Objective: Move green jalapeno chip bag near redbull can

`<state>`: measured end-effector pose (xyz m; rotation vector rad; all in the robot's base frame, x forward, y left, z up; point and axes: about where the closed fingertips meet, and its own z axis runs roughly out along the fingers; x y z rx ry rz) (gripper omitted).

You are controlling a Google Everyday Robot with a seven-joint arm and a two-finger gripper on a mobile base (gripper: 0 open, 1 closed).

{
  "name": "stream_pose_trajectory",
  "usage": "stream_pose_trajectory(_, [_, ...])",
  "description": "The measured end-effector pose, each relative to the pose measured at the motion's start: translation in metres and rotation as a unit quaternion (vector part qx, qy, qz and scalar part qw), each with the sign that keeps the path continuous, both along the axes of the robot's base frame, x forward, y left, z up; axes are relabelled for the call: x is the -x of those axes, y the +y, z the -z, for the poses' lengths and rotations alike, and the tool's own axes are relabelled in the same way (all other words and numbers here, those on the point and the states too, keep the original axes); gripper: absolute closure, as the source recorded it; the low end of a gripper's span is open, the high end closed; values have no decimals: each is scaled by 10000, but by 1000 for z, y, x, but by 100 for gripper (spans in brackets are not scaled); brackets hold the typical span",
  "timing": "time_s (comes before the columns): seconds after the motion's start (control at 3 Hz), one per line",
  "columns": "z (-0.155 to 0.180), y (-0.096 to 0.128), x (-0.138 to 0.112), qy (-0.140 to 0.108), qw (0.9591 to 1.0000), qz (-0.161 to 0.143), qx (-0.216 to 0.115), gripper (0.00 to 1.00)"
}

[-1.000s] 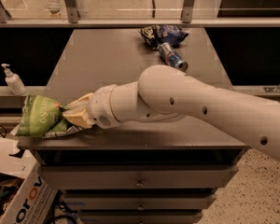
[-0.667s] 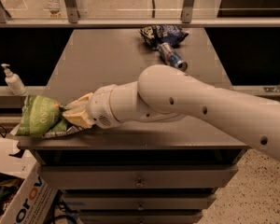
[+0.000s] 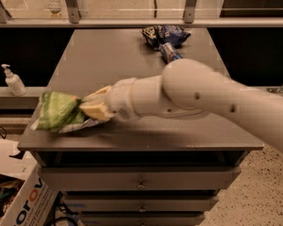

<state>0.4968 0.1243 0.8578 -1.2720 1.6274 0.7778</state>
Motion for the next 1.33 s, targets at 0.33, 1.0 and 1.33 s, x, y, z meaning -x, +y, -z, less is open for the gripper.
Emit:
stream_pose_trajectory(0.33, [-9, -34, -7, -75, 9995, 315, -26, 100])
stream_pose_trajectory(1.0, [-18, -51, -15, -255, 9988, 383, 161, 100])
stream_pose_trajectory(1.33, [-44, -84, -36, -623, 9955, 563, 449, 100])
